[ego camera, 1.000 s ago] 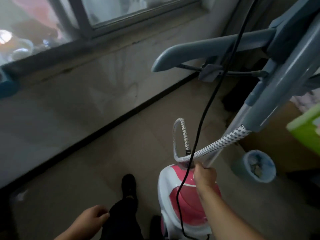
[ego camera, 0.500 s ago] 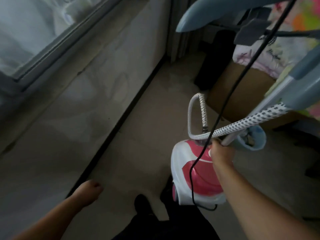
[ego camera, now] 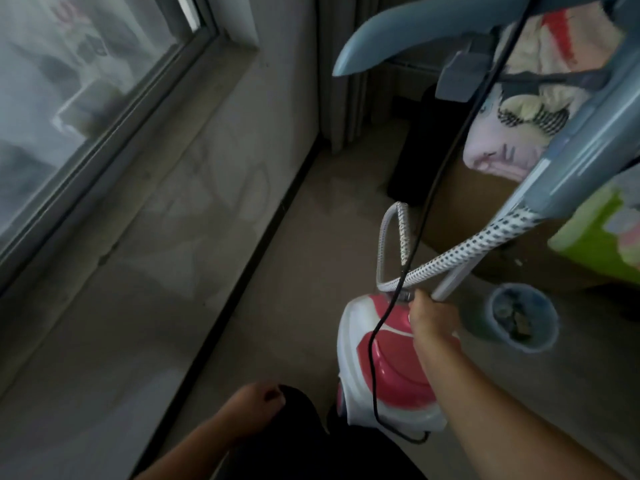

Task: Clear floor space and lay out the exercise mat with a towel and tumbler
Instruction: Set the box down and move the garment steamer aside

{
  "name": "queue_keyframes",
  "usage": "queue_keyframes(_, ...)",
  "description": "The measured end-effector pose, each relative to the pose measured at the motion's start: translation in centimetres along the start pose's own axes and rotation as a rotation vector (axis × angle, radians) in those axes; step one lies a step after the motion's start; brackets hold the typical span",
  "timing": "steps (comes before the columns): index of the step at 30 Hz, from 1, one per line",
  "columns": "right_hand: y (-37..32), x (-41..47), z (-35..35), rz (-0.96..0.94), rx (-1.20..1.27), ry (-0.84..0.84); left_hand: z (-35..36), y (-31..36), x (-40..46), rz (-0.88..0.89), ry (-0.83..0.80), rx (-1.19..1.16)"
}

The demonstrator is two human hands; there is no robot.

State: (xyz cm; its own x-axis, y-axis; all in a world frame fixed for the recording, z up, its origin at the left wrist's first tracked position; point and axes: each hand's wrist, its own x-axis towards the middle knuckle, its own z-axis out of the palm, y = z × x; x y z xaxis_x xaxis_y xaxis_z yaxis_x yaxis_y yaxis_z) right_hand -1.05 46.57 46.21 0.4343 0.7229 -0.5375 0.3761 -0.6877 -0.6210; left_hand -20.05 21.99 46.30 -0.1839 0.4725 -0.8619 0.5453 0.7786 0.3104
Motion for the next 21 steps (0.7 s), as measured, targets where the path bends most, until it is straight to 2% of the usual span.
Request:
queue_keyframes(5, -6.4, 2.0, 4.4, 0.012, 0.009, 0.004, -6.8, -1.0, 3.5, -0.122, -0.098, -0.048)
queue_keyframes(8, -9.8, 3.7, 7.8, 0.027, 0.015, 0.012, -10.9, -2.5, 6.8, -0.167, -0.082, -0.054)
queue_keyframes(14, -17.7, 6.2, 15.3, 0.003, 0.056, 0.059, -21.7, -2.9, 14.3, -0.173, -0.079, -0.015)
queue_keyframes(17, -22.1, 7.3, 18.8, -0.017, 0.072, 0.047, -27.3, -1.2, 17.0, -0.151, -0.006, 0.054)
queue_keyframes(21, -27.8, 9.5, 22.9, -0.038, 0.095, 0.061, -33.1, 1.7, 21.1, -0.136, 0.017, 0.015)
